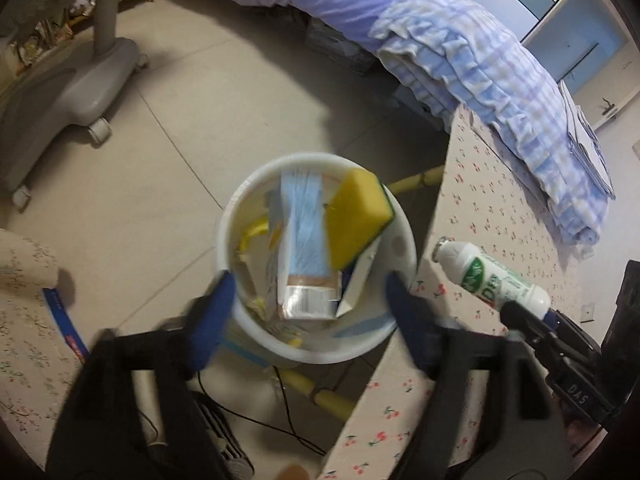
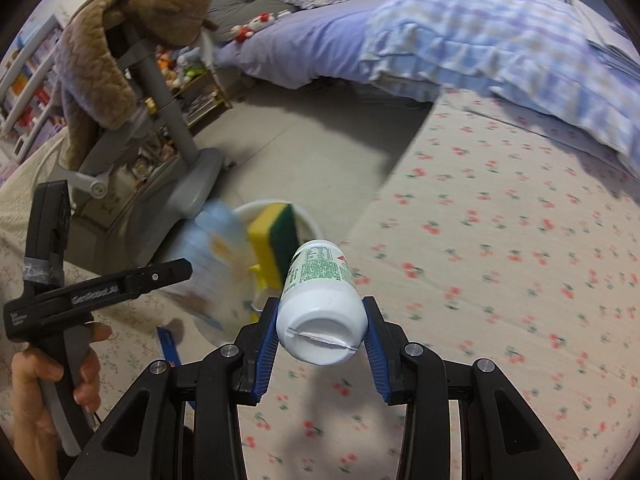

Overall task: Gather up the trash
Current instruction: 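Drop the carton from the left tool into the wastebasket while the right tool drops the bottle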

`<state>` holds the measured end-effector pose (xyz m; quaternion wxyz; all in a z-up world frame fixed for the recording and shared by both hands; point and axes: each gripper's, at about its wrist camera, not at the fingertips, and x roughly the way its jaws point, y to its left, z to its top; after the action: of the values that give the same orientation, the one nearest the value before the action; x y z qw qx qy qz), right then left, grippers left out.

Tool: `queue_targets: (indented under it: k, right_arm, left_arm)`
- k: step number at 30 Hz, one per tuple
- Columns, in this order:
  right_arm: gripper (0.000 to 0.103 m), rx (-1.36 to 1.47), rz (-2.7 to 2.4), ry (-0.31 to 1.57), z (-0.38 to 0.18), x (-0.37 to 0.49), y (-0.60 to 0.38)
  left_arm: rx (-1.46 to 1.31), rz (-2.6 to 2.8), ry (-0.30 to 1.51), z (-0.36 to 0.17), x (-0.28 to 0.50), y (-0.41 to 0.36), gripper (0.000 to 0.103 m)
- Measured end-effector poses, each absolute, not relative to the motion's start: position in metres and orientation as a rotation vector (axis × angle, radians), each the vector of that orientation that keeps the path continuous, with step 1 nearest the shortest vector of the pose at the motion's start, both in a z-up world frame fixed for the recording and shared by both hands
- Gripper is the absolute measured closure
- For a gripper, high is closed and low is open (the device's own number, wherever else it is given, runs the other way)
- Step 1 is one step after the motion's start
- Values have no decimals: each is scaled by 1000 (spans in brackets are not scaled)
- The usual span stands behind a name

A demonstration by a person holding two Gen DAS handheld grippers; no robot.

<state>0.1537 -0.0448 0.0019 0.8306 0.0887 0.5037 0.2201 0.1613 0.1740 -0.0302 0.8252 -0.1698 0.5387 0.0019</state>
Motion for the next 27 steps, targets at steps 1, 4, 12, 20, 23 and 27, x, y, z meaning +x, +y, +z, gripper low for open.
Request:
queue_targets:
  k: [1, 4, 12, 20, 23, 27]
  right_arm:
    - [62, 179, 473, 1068, 0, 155, -38]
    - [62, 162, 487, 1081, -7, 159, -21]
    - [62, 188, 540, 1163, -31, 172, 20]
    - [29, 240, 479, 1124, -17, 182, 7]
    - [29, 219, 438, 1112, -10, 173, -8]
    - [24, 201, 364, 1097, -1, 153, -36]
  left_arm:
    - [-361, 12, 1138, -28, 159, 178, 20]
    - [-349, 59, 1137, -26, 152, 190, 17]
    - [-303, 162, 1124, -24, 138, 217, 16]
    - [-252, 193, 1065, -15, 129, 218, 1]
    - [-227, 170, 1057, -12, 128, 207, 1]
    - [-197, 119, 1045, -5, 120, 183, 1]
